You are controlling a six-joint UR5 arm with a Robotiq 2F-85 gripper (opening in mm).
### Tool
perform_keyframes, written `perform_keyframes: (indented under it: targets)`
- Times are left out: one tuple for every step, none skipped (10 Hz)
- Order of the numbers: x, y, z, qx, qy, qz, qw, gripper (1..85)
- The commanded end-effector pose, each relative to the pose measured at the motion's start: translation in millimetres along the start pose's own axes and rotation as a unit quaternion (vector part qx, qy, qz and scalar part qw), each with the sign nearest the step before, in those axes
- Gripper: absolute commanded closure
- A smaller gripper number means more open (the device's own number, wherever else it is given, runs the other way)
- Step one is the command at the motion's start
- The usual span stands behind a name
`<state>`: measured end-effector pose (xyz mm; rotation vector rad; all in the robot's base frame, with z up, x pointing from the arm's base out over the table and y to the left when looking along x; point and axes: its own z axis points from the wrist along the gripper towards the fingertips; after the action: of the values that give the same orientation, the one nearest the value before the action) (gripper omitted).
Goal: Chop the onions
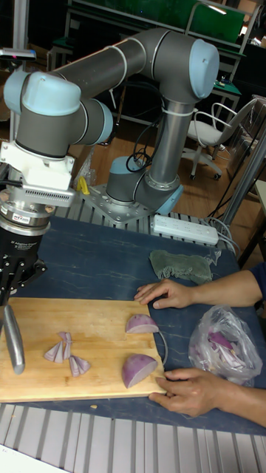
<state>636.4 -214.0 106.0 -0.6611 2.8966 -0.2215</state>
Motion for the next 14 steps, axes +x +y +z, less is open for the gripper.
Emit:
perform_keyframes:
  targets:
    - [3.9,8.0,-1.2,-0.018,0.006,0.006,0.9998,84.7]
    - [6.9,5.5,-1.2,-0.013,0.012,-0.001,0.9998,84.7]
    - [7.6,-4.0,-3.6,-0.012,0.016,-0.007,0.9998,84.7]
    - [7.1,-13.3,-2.5,-0.012,0.016,-0.011,0.9997,84.7]
    - [6.9,-24.9,-1.1,-0.005,0.017,-0.016,0.9997,84.7]
    - [5.7,-37.7,0.0,-0.001,0.016,-0.018,0.9997,84.7]
    - [7.3,-46.4,-0.6,0.002,0.018,-0.018,0.9997,84.7]
    - [9.0,-49.7,-1.4,0.000,0.020,-0.013,0.9997,84.7]
    - [8.0,-44.3,-0.9,-0.010,0.020,0.006,0.9997,84.7]
    - [3.6,-39.8,0.0,-0.016,0.017,0.032,0.9992,84.7]
    - [0.5,-36.1,0.6,-0.023,0.015,0.055,0.9981,84.7]
    - [-4.5,-33.1,3.0,-0.029,0.012,0.073,0.9968,84.7]
    - [-10.0,-33.5,6.3,-0.031,0.008,0.078,0.9964,84.7]
    - [-14.2,-35.2,9.6,-0.033,0.005,0.078,0.9964,84.7]
